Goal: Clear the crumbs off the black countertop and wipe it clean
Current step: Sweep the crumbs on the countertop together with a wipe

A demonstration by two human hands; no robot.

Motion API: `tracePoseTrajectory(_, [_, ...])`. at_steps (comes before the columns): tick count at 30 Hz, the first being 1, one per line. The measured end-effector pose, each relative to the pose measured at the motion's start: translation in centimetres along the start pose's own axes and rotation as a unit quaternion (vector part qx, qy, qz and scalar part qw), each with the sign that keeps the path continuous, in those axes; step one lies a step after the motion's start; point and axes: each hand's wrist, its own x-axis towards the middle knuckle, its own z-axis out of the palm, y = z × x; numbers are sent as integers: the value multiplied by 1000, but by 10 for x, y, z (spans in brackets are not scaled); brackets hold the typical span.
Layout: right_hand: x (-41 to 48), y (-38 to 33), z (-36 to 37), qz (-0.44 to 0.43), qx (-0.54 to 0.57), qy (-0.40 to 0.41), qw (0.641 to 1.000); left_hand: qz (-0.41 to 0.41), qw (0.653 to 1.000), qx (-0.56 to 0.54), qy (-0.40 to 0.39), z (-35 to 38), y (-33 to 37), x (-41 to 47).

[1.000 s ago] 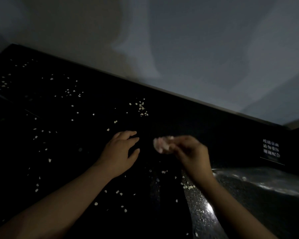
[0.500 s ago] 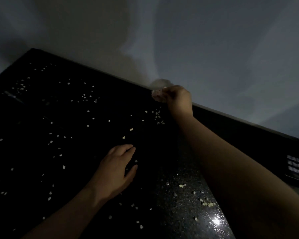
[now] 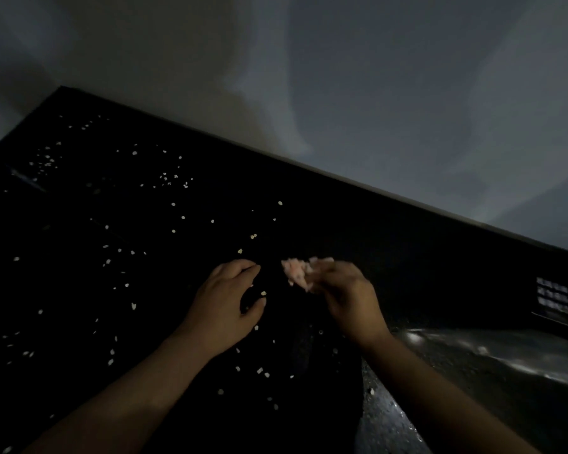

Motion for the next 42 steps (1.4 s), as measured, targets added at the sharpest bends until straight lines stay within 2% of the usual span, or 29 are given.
tracePoseTrajectory(4, [-47,-7,-2,2,17,-6,1000,4,1000,12,-7,-1,0,-1])
tracePoseTrajectory(8, [-59,-5,-9,39,58,-30,997,7,1000,24,-11,-1,1,-1])
tracePoseTrajectory(12, [-30,6,-28,31,89,60,994,6,1000,23,-14,1,4,-4])
tracePoseTrajectory(14, [-8,16,-32,30,78,76,994,0,999,28,-21,1,6,-4])
tracePoseTrajectory(18, [-4,24,-16,57,56,48,996,-6,999,41,-27,2,7,-3])
tracePoseTrajectory(22, [-57,11,-2,49,26,47,997,11,998,38,-55,0,12,-7])
tracePoseTrajectory(28, [-108,-6,-10,48,63,-26,997,39,997,25,-64,5,26,-21])
tracePoseTrajectory(30, [-105,-8,-26,49,91,16,995,52,994,35,-85,8,30,-23])
tracePoseTrajectory(33, [-92,5,-55,57,145,123,980,82,989,45,-116,16,45,-23])
tracePoseTrajectory(35, [-84,25,-71,100,97,170,976,92,987,43,-126,23,57,-22])
tracePoseTrajectory(39, [-88,53,-69,175,27,165,970,91,986,39,-131,34,73,-19])
tracePoseTrajectory(42, [-107,43,-46,163,-15,158,974,79,987,37,-138,39,76,-19])
